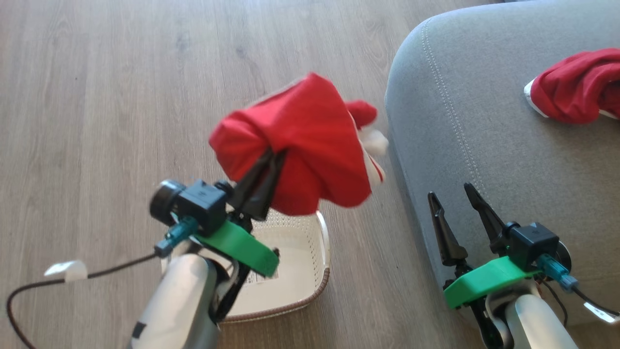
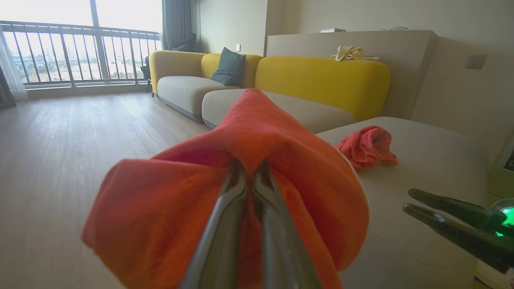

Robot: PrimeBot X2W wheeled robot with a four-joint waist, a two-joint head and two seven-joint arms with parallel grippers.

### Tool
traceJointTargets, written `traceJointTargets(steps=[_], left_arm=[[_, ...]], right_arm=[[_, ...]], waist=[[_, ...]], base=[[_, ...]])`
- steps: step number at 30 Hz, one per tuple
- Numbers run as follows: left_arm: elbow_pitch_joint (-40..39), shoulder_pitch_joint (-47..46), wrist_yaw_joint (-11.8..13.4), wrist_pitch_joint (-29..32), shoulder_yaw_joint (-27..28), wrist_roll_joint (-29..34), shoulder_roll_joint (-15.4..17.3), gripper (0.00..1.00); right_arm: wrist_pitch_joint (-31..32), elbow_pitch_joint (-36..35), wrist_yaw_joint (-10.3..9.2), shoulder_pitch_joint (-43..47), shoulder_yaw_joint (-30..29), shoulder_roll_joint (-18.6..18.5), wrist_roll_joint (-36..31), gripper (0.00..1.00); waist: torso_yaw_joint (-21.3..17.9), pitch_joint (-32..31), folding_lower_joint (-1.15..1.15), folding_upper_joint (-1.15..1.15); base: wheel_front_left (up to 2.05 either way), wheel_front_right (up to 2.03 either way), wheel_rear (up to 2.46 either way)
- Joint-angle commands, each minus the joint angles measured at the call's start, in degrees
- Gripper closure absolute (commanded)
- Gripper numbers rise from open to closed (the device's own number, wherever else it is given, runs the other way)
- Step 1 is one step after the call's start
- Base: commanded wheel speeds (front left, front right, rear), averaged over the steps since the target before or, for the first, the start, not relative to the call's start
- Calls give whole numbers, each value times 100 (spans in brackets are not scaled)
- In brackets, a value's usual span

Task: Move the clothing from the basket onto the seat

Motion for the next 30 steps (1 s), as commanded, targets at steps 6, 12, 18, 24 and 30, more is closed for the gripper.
traceJointTargets(steps=[6,12,18,24,30], left_arm=[[-366,36,-6,-71,-53,-137,34,100],[-496,160,-6,-71,-99,-183,30,100],[-539,160,-6,-71,-104,-220,29,100],[-580,138,-6,-71,-61,-236,29,100],[-660,153,-6,-71,-10,-264,29,100]], right_arm=[[-37,-188,-1,-26,142,-68,46,0],[-37,-181,-1,20,138,-90,47,0],[-37,-194,-1,17,150,-105,40,0],[-37,-222,-1,14,98,-131,22,0],[-37,-241,-1,31,57,-148,-3,0]], waist=[[-14,-55,1,0],[-41,-122,1,0],[-50,-134,1,0],[-41,-123,1,0],[-32,-136,1,0]], base=[[0,0,0],[0,0,0],[0,0,0],[0,0,0],[0,0,0]])
